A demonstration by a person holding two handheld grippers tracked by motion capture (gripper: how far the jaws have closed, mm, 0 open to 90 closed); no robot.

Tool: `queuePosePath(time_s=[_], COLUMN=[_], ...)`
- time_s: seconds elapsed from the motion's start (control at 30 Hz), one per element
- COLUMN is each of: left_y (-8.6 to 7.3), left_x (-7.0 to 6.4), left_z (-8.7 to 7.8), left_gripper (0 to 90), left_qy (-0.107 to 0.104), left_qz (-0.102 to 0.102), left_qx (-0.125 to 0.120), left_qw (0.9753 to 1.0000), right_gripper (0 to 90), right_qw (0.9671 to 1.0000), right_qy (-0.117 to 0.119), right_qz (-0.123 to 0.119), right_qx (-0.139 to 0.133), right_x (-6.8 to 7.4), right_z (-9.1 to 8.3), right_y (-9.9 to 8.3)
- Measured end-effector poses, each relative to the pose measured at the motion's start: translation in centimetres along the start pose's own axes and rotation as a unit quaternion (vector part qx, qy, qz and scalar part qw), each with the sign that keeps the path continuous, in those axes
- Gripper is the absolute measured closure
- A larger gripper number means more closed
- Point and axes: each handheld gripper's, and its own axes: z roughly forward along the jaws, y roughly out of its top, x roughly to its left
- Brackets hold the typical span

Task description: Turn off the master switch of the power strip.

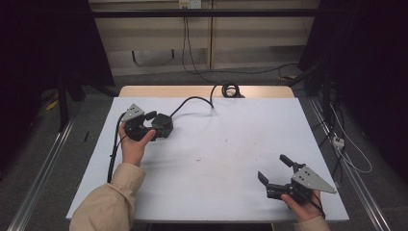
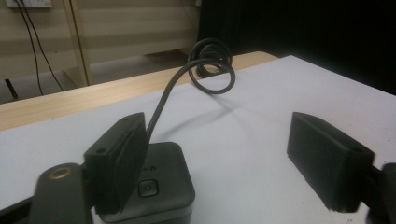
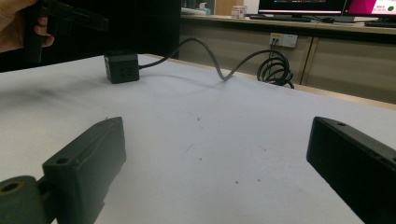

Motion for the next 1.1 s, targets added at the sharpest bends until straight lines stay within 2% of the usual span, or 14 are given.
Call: queuePosePath(time_s=[0.43, 0.6, 0.83, 1.1], left_y=[-0.4, -0.4, -0.1, -0.2], left_x=[0.7, 1.0, 1.0, 1.2], left_z=[0.4, 0.5, 0.9, 1.0], left_gripper=[36.6, 44.4, 55.3, 66.9], left_qy=[0.023, 0.032, 0.033, 0.039], left_qz=[-0.018, -0.015, -0.007, -0.010], left_qx=[0.008, 0.017, 0.024, 0.029], left_qw=[0.9995, 0.9992, 0.9992, 0.9988], right_gripper=[4.3, 4.3, 4.4, 4.4], right_qw=[1.0000, 1.0000, 1.0000, 1.0000], right_qy=[-0.001, 0.000, 0.001, 0.000], right_qz=[0.000, -0.001, -0.002, 0.001], right_qx=[0.001, 0.003, 0.003, 0.002], right_x=[0.0, 0.0, -0.1, -0.1], right_z=[0.0, 0.1, 0.1, 0.0], right_y=[0.0, 0.0, 0.0, 0.0])
